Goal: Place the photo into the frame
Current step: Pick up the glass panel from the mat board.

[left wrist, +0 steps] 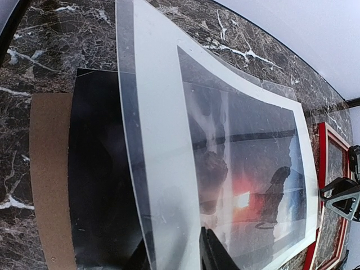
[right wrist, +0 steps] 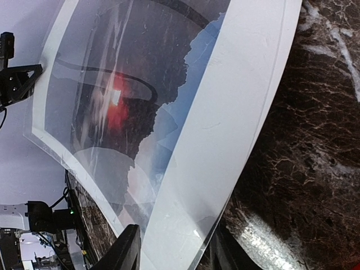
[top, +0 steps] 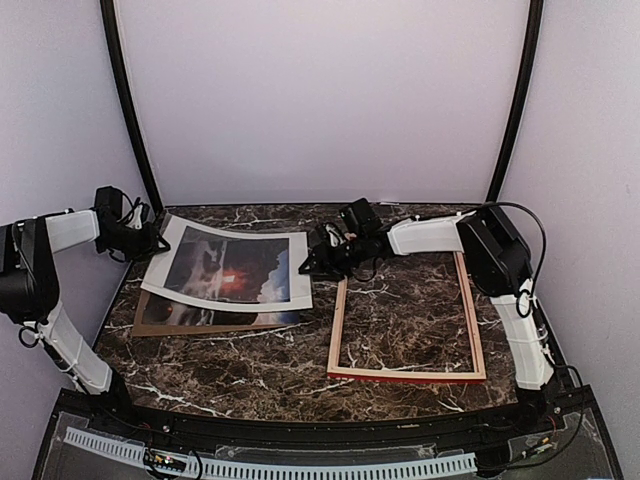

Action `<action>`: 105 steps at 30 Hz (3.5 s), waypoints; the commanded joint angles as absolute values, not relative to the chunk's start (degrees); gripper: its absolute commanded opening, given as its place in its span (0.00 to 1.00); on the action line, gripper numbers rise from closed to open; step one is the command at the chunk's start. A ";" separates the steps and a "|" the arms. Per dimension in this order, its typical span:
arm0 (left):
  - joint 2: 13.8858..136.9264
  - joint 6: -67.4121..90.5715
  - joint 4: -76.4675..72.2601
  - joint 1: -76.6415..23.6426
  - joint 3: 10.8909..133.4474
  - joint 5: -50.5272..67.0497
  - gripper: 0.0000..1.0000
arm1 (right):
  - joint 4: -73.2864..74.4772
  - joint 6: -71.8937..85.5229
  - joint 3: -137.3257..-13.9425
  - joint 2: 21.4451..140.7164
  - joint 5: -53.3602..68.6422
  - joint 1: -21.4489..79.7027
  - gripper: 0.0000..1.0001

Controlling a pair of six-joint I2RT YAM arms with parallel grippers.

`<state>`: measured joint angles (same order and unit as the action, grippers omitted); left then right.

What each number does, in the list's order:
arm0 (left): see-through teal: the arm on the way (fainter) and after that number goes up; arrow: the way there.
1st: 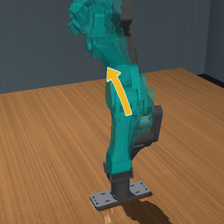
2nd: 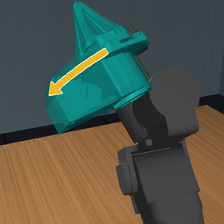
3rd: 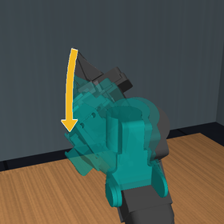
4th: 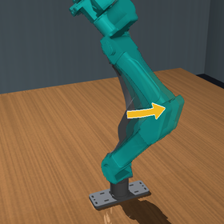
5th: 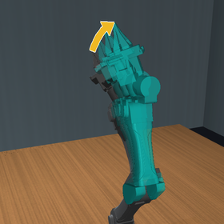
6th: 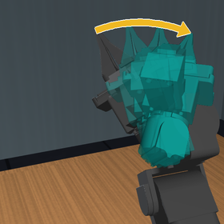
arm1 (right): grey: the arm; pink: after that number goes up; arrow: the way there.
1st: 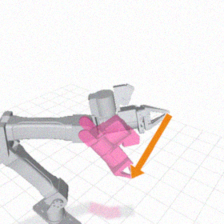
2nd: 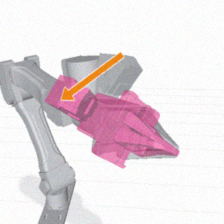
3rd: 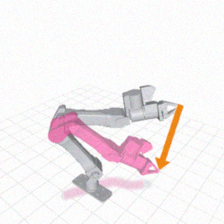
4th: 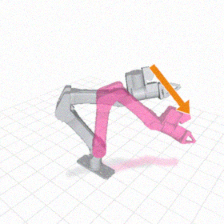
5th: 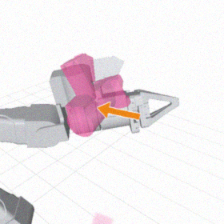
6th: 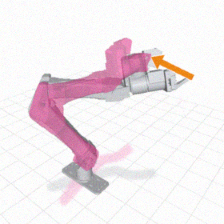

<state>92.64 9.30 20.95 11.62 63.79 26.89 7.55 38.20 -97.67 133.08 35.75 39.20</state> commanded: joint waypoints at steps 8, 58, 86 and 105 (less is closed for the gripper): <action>89.92 8.73 20.38 10.25 62.34 26.09 0.29 | 9.73 35.65 -98.26 131.04 34.60 39.19 0.50; 91.60 8.89 20.71 8.32 61.45 23.35 0.24 | -1.54 42.78 -92.51 127.90 43.72 38.50 0.38; 90.86 9.32 18.41 7.57 60.51 28.80 0.24 | -1.52 43.14 -95.00 130.99 43.08 38.95 0.38; 90.21 9.25 23.30 7.56 62.59 12.82 0.35 | 3.85 40.00 -96.62 127.84 39.79 38.55 0.00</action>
<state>92.64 9.45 21.10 7.79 61.36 18.76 4.43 41.76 -96.36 131.61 40.03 38.41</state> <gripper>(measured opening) 0.306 0.018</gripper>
